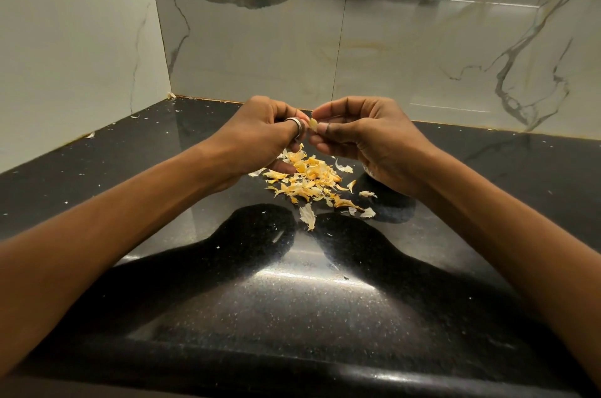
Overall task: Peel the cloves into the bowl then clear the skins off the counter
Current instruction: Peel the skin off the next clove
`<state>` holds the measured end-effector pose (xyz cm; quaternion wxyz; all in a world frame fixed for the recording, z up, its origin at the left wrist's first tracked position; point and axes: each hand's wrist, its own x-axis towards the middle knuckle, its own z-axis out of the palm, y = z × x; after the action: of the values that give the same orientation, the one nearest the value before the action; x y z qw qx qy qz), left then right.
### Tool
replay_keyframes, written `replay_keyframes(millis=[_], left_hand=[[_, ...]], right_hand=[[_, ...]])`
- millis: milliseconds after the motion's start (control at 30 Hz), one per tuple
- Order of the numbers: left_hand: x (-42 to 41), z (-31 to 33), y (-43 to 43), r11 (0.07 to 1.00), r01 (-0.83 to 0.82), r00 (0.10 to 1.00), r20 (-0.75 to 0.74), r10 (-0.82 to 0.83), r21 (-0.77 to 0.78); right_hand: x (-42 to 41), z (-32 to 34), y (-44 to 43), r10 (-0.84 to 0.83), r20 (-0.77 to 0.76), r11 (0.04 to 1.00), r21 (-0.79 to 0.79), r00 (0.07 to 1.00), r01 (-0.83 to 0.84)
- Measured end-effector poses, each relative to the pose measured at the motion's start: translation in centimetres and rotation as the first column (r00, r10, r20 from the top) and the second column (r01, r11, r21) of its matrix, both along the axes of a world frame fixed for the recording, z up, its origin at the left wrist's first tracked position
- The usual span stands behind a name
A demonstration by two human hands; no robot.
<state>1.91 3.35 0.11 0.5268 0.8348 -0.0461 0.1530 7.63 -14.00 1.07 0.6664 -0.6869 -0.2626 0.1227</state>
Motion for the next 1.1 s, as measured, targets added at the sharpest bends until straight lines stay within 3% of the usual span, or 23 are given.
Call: replay_keyframes(millis=[433,733,1100], left_hand=[[-0.05,0.04,-0.05,1.000,-0.002,1.000,-0.001,0.002,-0.022],[0.08,-0.01,0.22,0.996,-0.082,0.994,0.068,0.081,0.018],[0.51,-0.59,0.33,0.995,-0.094,0.990,0.114,0.088,0.042]], right_hand=[[-0.16,0.25,-0.04,-0.005,-0.006,1.000,0.000,1.000,0.005],[-0.09,0.84,-0.60,-0.096,0.164,0.990,-0.084,0.982,0.111],[0.05,0.86,-0.65,-0.105,0.222,0.986,-0.107,0.969,0.131]])
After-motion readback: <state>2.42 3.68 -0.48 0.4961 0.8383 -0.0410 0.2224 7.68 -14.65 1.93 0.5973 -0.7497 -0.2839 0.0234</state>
